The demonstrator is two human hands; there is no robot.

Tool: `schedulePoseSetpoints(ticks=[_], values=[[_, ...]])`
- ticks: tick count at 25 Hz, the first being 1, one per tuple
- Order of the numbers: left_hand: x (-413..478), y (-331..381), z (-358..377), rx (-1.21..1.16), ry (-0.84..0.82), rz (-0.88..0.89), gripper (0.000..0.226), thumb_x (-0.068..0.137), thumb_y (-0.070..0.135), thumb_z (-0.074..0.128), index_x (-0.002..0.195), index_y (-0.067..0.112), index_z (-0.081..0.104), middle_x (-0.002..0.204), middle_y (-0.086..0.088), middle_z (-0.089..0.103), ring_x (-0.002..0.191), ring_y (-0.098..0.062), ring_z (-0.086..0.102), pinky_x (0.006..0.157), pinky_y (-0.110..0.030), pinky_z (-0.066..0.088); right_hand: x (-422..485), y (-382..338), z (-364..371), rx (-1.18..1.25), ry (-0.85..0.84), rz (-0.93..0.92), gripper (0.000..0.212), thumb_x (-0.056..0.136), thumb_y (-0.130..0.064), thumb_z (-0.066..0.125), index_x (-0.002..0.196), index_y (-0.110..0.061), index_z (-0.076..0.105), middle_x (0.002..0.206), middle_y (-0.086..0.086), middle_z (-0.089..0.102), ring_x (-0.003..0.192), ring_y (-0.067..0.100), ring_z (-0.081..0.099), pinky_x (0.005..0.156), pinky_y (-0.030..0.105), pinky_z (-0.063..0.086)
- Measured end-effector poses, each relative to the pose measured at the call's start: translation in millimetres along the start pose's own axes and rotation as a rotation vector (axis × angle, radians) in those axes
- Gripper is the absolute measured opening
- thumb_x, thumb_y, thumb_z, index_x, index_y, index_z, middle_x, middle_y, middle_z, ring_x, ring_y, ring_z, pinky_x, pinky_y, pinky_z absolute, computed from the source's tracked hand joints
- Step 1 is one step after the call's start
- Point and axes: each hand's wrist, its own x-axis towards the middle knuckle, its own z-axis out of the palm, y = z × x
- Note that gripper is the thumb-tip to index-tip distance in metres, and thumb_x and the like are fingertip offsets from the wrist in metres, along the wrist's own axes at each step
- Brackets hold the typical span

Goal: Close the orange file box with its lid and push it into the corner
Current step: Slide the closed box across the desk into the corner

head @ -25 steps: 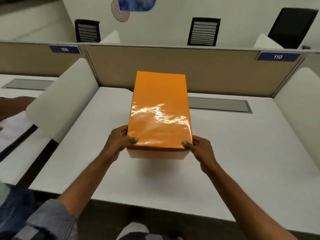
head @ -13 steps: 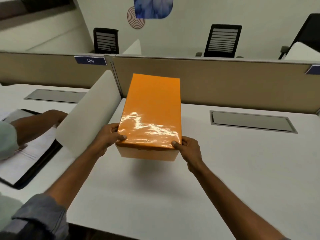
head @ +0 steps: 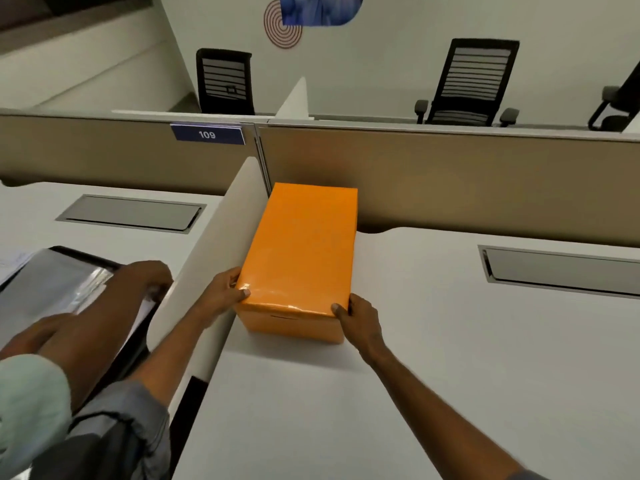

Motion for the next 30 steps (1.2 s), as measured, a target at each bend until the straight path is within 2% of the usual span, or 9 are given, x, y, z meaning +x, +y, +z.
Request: schedulePoseSetpoints(ticks=[2,3,4,6,8,12,17,28,30], values=[[10,-2,1,0.088,0.031,0.022,0.058,0.078,0.017,0.063,0.135,0.012,0.051,0.128,-0.009,0.062,0.125,-0.037,0.056,0.089,-0.037,0.054,14,-5,9,-0.106,-0.014,-0.021,0.045,0.105,-0.027,0.051,0.140,0.002,0.048,0.144,0.020,0.057,0.134,0.039,0.053,0.110,0.046,0.045],[13,-1,4,0.184,0.058,0.063,0.062,0.082,0.010,0.060,0.142,0.007,0.044,0.142,-0.012,0.052,0.135,-0.035,0.047,0.102,-0.042,0.047,16,-7,15,-0.184,-0.008,-0.064,0.057,0.107,-0.026,0.046,0.155,0.000,0.030,0.162,0.018,0.035,0.150,0.037,0.034,0.122,0.045,0.031],[16,0,8,0.306,0.093,0.132,0.068,0.085,-0.001,0.055,0.150,0.007,0.036,0.155,-0.014,0.038,0.144,-0.031,0.034,0.112,-0.042,0.036,19,-8,21,-0.290,0.029,-0.155,0.064,0.108,-0.026,0.041,0.161,-0.003,0.013,0.171,0.015,0.013,0.157,0.033,0.015,0.127,0.043,0.017],[24,3,25,0.503,0.165,0.343,0.070,0.088,-0.014,0.046,0.153,0.007,0.031,0.163,-0.013,0.024,0.152,-0.027,0.018,0.121,-0.040,0.019,28,-8,33,-0.510,0.080,-0.378,0.067,0.109,-0.033,0.034,0.163,-0.009,0.000,0.172,0.010,-0.007,0.159,0.027,-0.004,0.127,0.041,0.003],[31,-1,50,0.617,0.155,0.455,0.054,0.099,0.000,0.046,0.151,0.006,0.035,0.162,-0.012,0.026,0.153,-0.029,0.014,0.124,-0.050,0.013,34,-5,45,-0.686,0.053,-0.464,0.070,0.108,-0.047,0.025,0.163,-0.011,0.002,0.171,0.007,-0.009,0.159,0.025,-0.009,0.128,0.041,-0.002],[44,-19,73,0.872,0.172,0.358,0.058,0.105,0.041,0.029,0.157,0.014,0.021,0.166,0.000,0.012,0.155,-0.020,0.002,0.124,-0.051,0.000,47,2,57,-0.858,0.036,-0.477,0.074,0.105,-0.056,0.016,0.163,-0.010,0.009,0.171,0.009,0.002,0.159,0.026,-0.004,0.127,0.045,-0.008],[53,-27,53,0.957,0.233,0.378,0.064,0.101,0.047,0.018,0.157,0.015,0.020,0.166,0.000,0.014,0.155,-0.020,0.004,0.124,-0.050,0.004,62,-9,74,-0.844,-0.006,-0.485,0.075,0.105,-0.056,0.014,0.163,-0.010,0.004,0.172,0.009,-0.004,0.159,0.025,-0.010,0.129,0.047,-0.007],[65,-10,32,1.087,0.151,0.369,0.080,0.093,0.060,-0.007,0.158,0.018,0.010,0.168,-0.001,0.007,0.155,-0.021,-0.001,0.124,-0.051,0.005,72,-33,69,-0.866,-0.054,-0.487,0.077,0.105,-0.056,0.020,0.163,-0.008,0.002,0.172,0.012,-0.005,0.159,0.028,-0.009,0.128,0.046,-0.008],[66,-12,34,1.090,0.142,0.337,0.079,0.094,0.061,-0.002,0.158,0.016,0.008,0.168,-0.003,0.004,0.155,-0.023,-0.005,0.124,-0.052,0.002,73,-30,63,-0.852,-0.080,-0.511,0.077,0.105,-0.057,0.020,0.163,-0.009,0.001,0.172,0.011,-0.006,0.159,0.027,-0.010,0.128,0.046,-0.006]])
